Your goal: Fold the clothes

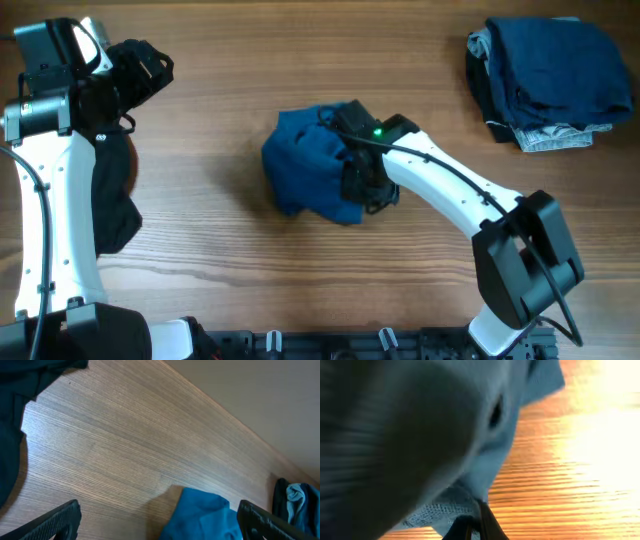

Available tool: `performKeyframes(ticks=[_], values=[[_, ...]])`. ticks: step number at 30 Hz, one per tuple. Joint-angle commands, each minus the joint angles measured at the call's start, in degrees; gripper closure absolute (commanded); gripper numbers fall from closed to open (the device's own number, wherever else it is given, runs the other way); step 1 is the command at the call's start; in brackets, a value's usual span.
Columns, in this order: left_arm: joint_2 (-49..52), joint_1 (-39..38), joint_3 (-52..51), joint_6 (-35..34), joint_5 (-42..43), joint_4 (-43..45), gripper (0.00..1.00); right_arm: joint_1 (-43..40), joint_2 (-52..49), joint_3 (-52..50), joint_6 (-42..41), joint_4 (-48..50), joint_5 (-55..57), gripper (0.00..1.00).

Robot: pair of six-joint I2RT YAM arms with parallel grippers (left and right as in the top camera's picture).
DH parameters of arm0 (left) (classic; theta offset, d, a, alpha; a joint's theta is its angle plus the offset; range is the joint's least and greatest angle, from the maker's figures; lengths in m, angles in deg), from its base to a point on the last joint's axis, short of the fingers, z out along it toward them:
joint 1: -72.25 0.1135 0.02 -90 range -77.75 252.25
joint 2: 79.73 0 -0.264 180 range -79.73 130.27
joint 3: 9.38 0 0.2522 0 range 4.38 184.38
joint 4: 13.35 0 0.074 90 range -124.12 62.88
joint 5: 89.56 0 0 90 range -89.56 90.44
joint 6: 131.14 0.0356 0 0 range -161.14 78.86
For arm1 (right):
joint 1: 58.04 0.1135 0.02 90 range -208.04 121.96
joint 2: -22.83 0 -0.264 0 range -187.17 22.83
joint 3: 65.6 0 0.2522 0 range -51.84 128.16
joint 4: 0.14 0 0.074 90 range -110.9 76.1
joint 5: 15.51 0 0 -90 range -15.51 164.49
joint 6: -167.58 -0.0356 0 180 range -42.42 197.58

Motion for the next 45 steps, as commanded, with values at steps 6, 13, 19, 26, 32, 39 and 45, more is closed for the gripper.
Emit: performKeyframes(ticks=[6,13,19,26,32,39,45], values=[[0.13,0.26,-0.07,1.40,0.09,-0.04,0.00,-2.10,5.88,0.96,5.22,0.57,-2.03,0.83],[0.13,0.26,-0.07,1.42,0.04,0.00,0.00,-9.16,18.58,5.33,25.66,10.78,-2.40,0.01],[0.13,0.26,-0.07,1.38,-0.79,-0.04,0.00,-21.31,-0.20,5.31,48.11,18.32,-26.77,0.00],[0.13,0.26,-0.07,1.38,-0.79,-0.07,0.00,-24.48,-13.70,5.31,50.86,14.99,-40.87,0.01],[0.13,0.26,-0.07,1.38,-0.79,-0.04,0.00,-24.02,-18.03,5.20,51.80,13.42,-43.98,0.30],[0.13,0.26,-0.07,1.38,-0.79,-0.04,0.00,-24.44,-13.57,6.67,42.77,21.40,-48.41,0.96],[0.13,0.26,-0.07,1.38,-0.79,-0.04,0.00,-24.76,5.46,12.07,35.19,24.96,-41.24,0.96]])
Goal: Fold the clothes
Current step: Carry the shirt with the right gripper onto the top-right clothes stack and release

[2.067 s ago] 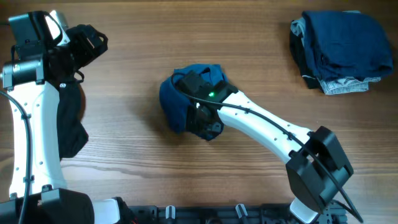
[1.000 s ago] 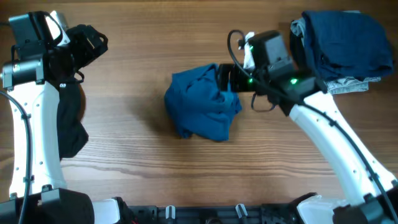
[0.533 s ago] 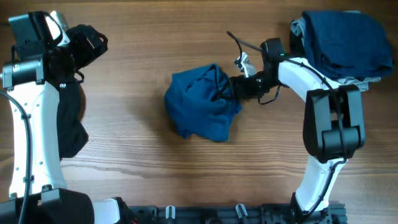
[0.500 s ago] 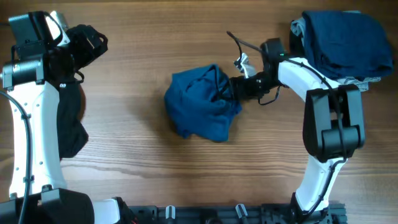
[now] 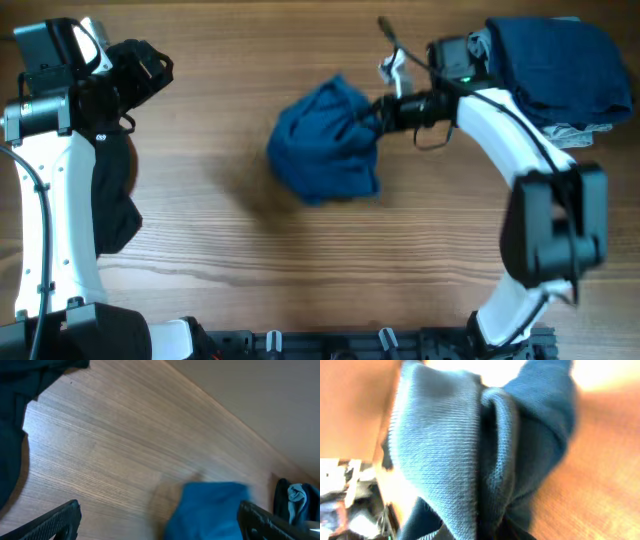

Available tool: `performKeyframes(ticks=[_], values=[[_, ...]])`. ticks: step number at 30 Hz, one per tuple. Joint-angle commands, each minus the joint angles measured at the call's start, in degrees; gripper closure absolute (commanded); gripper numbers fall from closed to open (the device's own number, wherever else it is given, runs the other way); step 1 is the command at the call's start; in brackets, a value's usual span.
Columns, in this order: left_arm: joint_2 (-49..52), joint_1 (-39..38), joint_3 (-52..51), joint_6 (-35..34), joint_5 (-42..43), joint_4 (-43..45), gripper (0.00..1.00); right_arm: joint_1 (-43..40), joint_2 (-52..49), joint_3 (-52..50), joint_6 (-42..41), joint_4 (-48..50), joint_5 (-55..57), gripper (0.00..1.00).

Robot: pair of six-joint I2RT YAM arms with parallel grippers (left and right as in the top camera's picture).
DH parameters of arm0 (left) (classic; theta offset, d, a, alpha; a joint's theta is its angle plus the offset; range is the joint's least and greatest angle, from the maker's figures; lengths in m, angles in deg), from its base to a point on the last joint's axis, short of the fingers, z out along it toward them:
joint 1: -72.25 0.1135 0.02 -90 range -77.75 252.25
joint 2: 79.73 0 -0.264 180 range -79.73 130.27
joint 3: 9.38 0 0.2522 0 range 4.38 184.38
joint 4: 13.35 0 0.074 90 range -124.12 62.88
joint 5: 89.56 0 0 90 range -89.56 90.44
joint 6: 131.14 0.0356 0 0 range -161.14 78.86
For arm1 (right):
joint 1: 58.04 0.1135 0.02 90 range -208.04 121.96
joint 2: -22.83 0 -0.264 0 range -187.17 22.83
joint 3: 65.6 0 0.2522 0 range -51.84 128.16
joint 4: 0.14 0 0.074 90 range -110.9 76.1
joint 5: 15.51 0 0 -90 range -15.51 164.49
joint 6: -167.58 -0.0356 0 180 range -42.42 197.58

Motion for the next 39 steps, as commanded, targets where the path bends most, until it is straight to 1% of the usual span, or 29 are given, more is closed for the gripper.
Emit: performKeyframes(ticks=[1,3,5,7,9,10,12,13,15,17,18,20,22,24,25,26,28,30,33,34,37,39], values=[[0.13,0.26,-0.07,1.33,-0.50,0.13,0.00,-0.48,10.49,3.65,-5.57,3.50,4.24,0.96],[0.13,0.26,-0.07,1.33,-0.50,0.13,0.00,-0.48,14.16,3.65,-8.85,6.10,8.94,0.96],[0.13,0.26,-0.07,1.33,-0.50,0.09,0.00,-0.50,16.48,3.65,-14.12,11.63,14.36,0.96],[0.13,0.26,-0.07,1.33,-0.52,-0.57,0.00,-1.79,17.94,3.67,-21.14,20.33,19.10,0.96],[0.13,0.26,-0.07,1.36,-0.76,-1.14,0.00,-4.92,18.29,3.67,-27.78,30.23,21.44,0.96],[0.13,0.26,-0.07,1.36,-0.74,-1.25,0.00,-7.02,18.29,3.67,-29.75,36.02,21.51,0.96],[0.13,0.26,-0.07,1.36,-0.76,-1.25,0.00,-10.43,18.27,3.67,-33.40,43.01,23.63,0.96],[0.13,0.26,-0.07,1.33,-0.74,-1.25,0.00,-12.55,18.27,3.67,-35.15,44.72,27.69,0.96],[0.13,0.26,-0.07,1.33,-0.74,-1.05,0.00,-16.09,18.27,3.65,-35.69,45.18,32.96,0.96],[0.13,0.26,-0.07,1.33,-0.74,-0.66,0.00,-19.96,17.70,3.65,-35.71,47.01,34.69,0.96],[0.13,0.26,-0.07,1.33,-0.74,-0.68,0.00,-21.86,16.92,3.65,-35.91,49.16,34.73,0.96],[0.50,0.26,-0.07,1.33,-0.76,-0.70,0.00,-25.73,14.08,3.65,-38.88,54.07,34.53,0.96],[1.16,0.26,-0.07,1.33,-0.74,-0.72,0.00,-28.72,10.19,3.65,-38.93,58.55,31.34,0.96],[1.86,0.26,-0.07,1.33,-0.74,-0.70,0.00,-31.36,4.81,3.65,-37.86,67.67,24.33,0.96],[2.71,0.26,-0.07,1.33,-0.74,-0.72,0.00,-33.00,0.76,3.65,-36.04,76.46,17.09,0.96],[3.37,0.26,-0.07,1.33,-0.72,-0.90,0.00,-34.01,-2.16,3.65,-35.93,82.95,11.80,0.96],[4.13,0.24,-0.07,1.33,-0.72,-0.92,0.00,-35.06,-6.40,3.72,-37.18,89.81,6.51,0.95],[5.53,0.20,-0.07,1.33,-0.72,-0.92,0.00,-35.52,-10.38,3.78,-37.40,91.82,6.21,0.96],[6.91,0.20,-0.07,1.33,-0.72,-0.90,0.00,-35.56,-11.78,4.09,-36.79,92.78,6.62,0.96],[7.30,0.15,-0.07,1.31,-0.70,-0.92,0.00,-35.63,-12.04,4.09,-36.76,91.49,6.16,0.96],[7.63,0.15,-0.07,1.29,-0.70,-0.92,0.00,-36.04,-12.81,4.00,-36.57,82.07,5.75,0.96],[7.63,0.15,-0.07,1.31,-0.70,-1.14,0.01,-37.44,-12.94,3.96,-37.31,79.10,5.29,0.96]])
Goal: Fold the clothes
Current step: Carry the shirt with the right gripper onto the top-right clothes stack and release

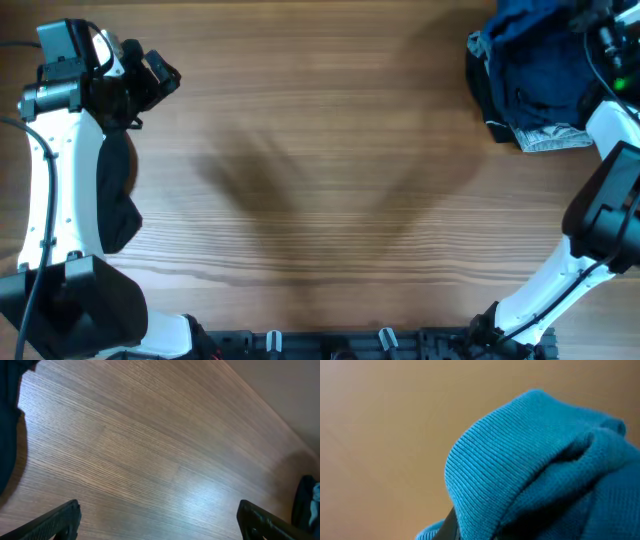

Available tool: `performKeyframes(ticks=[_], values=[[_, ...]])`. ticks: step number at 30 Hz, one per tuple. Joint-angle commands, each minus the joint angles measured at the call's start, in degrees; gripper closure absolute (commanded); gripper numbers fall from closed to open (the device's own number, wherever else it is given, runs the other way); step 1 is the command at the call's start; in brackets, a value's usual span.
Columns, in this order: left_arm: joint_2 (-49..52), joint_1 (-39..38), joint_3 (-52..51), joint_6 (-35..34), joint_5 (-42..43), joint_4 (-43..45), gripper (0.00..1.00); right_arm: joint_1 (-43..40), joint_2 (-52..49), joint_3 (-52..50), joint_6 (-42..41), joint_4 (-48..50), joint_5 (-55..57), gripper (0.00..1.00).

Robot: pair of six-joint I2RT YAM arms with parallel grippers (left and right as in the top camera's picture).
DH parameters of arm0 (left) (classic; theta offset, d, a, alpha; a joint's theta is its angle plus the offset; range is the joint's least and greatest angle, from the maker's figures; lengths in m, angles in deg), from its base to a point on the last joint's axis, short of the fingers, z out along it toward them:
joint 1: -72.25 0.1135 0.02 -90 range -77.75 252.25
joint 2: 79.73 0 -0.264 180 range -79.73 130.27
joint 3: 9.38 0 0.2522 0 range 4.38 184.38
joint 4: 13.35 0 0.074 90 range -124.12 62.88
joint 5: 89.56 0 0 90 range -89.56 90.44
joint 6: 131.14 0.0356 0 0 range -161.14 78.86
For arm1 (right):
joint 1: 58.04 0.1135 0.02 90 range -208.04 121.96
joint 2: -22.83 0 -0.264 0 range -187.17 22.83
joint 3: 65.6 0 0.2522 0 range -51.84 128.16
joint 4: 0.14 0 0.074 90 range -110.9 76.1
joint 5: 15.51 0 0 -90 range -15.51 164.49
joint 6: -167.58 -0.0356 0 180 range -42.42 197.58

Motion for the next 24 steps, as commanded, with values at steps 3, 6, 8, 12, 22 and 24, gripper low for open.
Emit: performKeyframes(ticks=[3,6,8,12,22,24], values=[[0.52,0.15,-0.07,0.92,-0.09,-0.11,0.00,-4.79,-0.07,1.66,-12.66,-4.13,-5.92,0.93],[0.52,0.15,-0.07,0.94,-0.11,-0.09,0.00,-9.16,-0.07,1.66,-23.08,-9.31,-14.47,0.93],[0.52,0.15,-0.07,0.94,-0.09,-0.04,0.00,-11.50,-0.07,1.66,-29.31,-11.80,-20.17,0.70],[0.52,0.15,-0.07,0.94,-0.09,-0.02,0.00,-12.48,-0.04,1.66,-31.17,-20.65,-26.64,0.11],[0.52,0.15,-0.07,0.94,-0.11,-0.02,0.00,-12.48,13.90,1.66,-1.42,-65.20,5.66,0.00],[0.52,0.15,-0.07,0.94,-0.11,0.11,0.00,-12.44,19.74,1.66,3.67,-73.18,14.49,0.00]])
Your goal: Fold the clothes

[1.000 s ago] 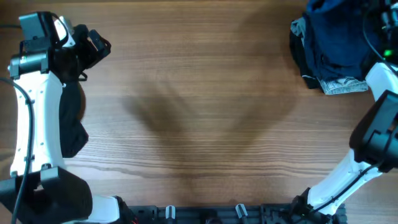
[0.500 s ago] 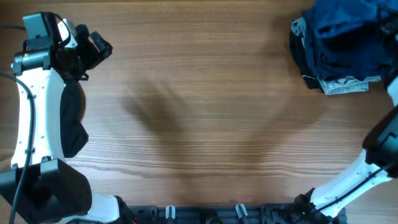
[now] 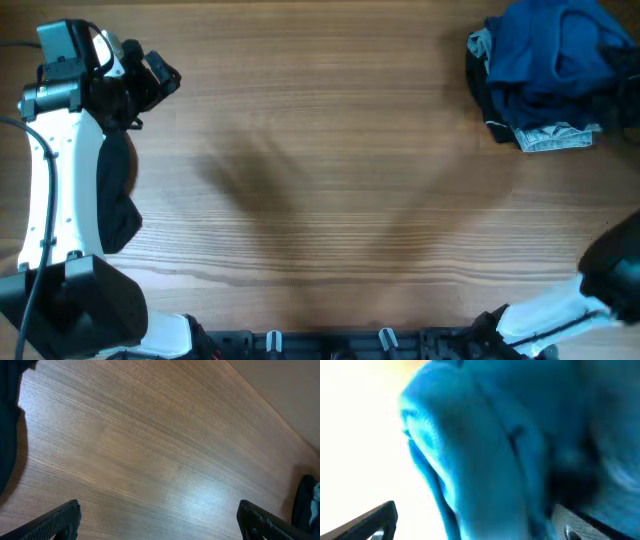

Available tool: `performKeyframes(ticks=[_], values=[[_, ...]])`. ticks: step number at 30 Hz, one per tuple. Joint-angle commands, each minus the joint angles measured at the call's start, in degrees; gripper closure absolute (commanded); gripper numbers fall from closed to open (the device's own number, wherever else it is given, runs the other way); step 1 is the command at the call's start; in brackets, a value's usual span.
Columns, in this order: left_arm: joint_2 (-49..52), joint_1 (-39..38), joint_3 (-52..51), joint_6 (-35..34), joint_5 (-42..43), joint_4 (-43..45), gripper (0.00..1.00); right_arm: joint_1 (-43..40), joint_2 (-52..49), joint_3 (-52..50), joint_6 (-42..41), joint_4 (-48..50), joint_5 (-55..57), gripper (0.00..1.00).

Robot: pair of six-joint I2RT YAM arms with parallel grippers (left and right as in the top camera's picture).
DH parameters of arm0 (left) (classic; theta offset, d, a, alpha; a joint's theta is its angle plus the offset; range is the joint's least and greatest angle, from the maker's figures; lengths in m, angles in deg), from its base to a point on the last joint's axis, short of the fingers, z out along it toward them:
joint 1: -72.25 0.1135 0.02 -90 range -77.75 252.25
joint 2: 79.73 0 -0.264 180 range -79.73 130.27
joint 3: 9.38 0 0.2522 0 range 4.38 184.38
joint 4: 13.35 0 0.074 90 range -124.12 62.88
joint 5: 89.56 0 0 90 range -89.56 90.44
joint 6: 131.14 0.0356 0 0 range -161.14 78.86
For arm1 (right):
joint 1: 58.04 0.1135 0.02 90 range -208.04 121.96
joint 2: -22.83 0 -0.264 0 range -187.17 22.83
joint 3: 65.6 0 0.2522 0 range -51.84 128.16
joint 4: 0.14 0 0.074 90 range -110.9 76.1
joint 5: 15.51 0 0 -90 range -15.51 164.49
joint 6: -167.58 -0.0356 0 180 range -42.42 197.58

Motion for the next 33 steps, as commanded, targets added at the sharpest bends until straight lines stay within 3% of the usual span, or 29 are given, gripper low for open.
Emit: performKeyframes(ticks=[1,5,8,10,12,14,16,18,22,28,33], values=[[0.48,0.15,-0.07,0.96,-0.11,0.66,0.00,0.33,10.14,0.15,10.71,-9.20,17.31,0.00],[0.48,0.15,-0.07,0.98,-0.13,1.31,0.00,0.55,13.14,0.15,20.11,-13.40,16.46,0.01],[0.48,0.15,-0.07,0.96,-0.11,2.21,0.00,2.84,13.03,0.15,36.06,-6.51,7.23,0.01],[0.48,0.15,-0.07,0.96,-0.11,2.34,0.00,5.90,13.03,0.15,41.53,-0.96,6.08,0.28],[0.48,0.15,-0.07,1.01,-0.15,3.17,0.00,8.57,12.92,0.15,46.12,4.98,6.56,0.79],[0.48,0.15,-0.07,1.01,-0.15,4.98,0.00,11.41,10.95,0.15,53.57,13.90,9.46,0.96],[0.48,0.15,-0.07,0.98,-0.13,5.92,0.00,13.38,6.71,0.15,59.23,21.90,11.47,0.96],[0.48,0.15,-0.07,0.98,-0.13,5.51,0.00,13.77,1.27,0.15,55.69,29.40,17.73,0.96],[0.48,0.15,-0.07,0.96,-0.11,4.26,0.00,13.33,-9.09,0.17,52.98,37.03,19.34,0.96],[0.48,0.15,-0.07,0.74,-0.07,2.91,0.00,13.18,-27.47,0.15,49.40,30.56,21.22,0.96],[0.48,0.15,-0.07,0.74,-0.09,2.97,0.00,13.16,-29.57,0.15,48.57,27.36,20.04,0.96]])
